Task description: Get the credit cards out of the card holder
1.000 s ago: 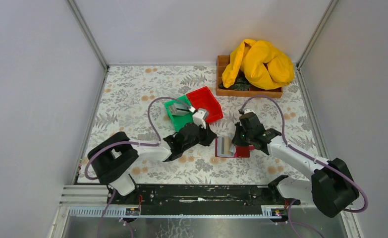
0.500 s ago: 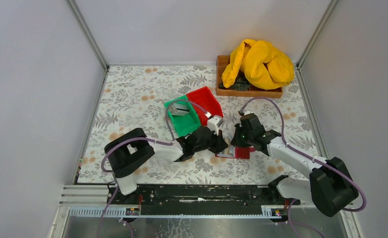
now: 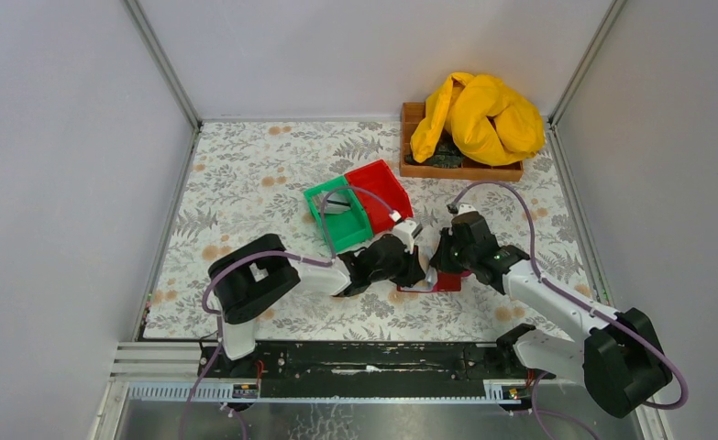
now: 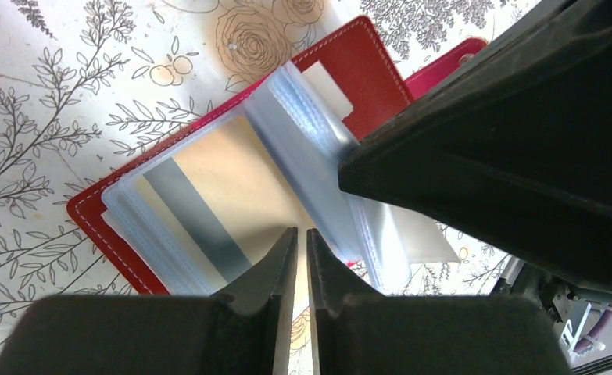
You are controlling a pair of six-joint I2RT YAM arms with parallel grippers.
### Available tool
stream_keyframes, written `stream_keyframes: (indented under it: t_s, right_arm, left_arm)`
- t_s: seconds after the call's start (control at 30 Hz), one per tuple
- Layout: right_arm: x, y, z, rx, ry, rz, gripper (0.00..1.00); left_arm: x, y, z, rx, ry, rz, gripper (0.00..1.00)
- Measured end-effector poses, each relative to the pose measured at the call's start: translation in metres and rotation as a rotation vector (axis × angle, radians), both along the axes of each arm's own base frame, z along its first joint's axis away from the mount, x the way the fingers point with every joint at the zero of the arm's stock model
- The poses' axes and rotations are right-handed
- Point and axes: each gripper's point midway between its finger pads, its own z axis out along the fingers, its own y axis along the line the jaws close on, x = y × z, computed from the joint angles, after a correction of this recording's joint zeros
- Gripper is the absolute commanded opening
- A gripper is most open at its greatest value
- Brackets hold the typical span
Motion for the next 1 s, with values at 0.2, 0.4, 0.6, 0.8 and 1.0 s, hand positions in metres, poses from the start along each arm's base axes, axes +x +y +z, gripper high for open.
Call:
stream_keyframes:
  t_s: [0.2,0.4,0.6,0.8,1.0]
  right_arm:
    - [-0.004,-0.002,-0.004,-0.003,0.008,0.000,0.30]
    - [-0.005,-0.003,-0.002,-0.002,0.001,0.003,0.46]
    - [-0.008,-0.010,0.008,-0.009,-0.028,-0.013,0.57]
    - [-0.008,-0.026,0.020,-0.046,-0.082,-0.067,0.60]
    - [-0.009,-0.034,0.025,-0.063,-0.102,-0.091,0.60]
  left_arm:
    - [-0.008,-0.009,0.007,-0.030,-0.002,-0.039,0.17]
    - [-0.028,-0.021,0.010,-0.057,0.001,-0.107,0.17]
    - [-0.033,-0.023,0.005,-0.048,0.004,-0.126,0.17]
    - [-0.031,-0.031,0.007,-0.050,-0.019,-0.138,0.18]
    - [-0.023,-0.041,0.005,-0.029,-0.053,-0.127,0.19]
